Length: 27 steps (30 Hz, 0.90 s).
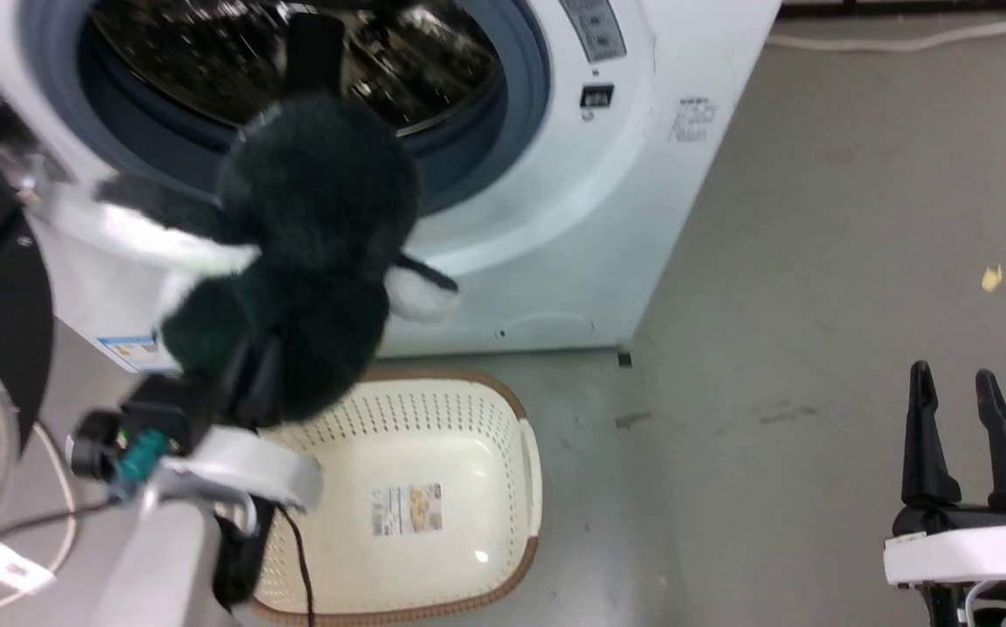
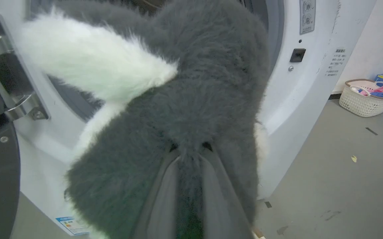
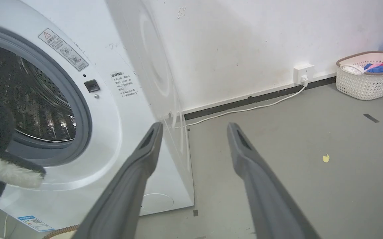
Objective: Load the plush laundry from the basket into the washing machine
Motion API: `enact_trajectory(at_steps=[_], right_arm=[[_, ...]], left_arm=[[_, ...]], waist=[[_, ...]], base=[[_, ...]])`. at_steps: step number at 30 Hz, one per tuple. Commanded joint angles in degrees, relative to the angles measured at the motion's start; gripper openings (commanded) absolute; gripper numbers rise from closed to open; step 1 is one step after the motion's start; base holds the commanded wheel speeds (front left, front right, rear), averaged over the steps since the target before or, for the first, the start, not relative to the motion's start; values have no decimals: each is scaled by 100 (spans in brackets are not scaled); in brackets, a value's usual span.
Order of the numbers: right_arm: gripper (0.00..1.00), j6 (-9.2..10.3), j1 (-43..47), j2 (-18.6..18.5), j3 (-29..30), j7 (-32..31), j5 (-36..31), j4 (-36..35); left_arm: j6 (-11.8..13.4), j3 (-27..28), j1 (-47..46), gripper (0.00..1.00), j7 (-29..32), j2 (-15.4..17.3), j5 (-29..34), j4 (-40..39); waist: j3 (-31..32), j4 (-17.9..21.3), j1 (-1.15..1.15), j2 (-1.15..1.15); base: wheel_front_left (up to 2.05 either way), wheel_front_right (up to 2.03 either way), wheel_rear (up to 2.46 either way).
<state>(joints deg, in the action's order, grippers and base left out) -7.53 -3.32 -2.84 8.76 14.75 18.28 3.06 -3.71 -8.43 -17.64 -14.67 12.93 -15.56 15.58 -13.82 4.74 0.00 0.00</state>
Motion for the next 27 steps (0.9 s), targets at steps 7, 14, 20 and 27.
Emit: enact_trajectory(at_steps=[7,14,20,27], right_arm=[[100,4,-460,-4,-205,25,320,-118],[100,4,-819,-4,-312,25,624,-159],[100,4,-1044,-4,-484,25,848,-113],[100,4,-1212,-4,-652,25,1081,-95]], left_arm=[[-164,227,-1708,0,574,481,-228,-8],[-186,379,-3475,0,1443,984,-252,271],[-188,323,-5001,0,1949,1423,-27,1214],[-158,73,-6132,0,2130,1702,344,2457]], waist=[[-1252,739,0,0],[-2153,1206,0,0],[-2652,1549,0,0],[-2967,1826,0,0]], base=[[0,0,0],[0,0,0],[0,0,0],[0,0,0]])
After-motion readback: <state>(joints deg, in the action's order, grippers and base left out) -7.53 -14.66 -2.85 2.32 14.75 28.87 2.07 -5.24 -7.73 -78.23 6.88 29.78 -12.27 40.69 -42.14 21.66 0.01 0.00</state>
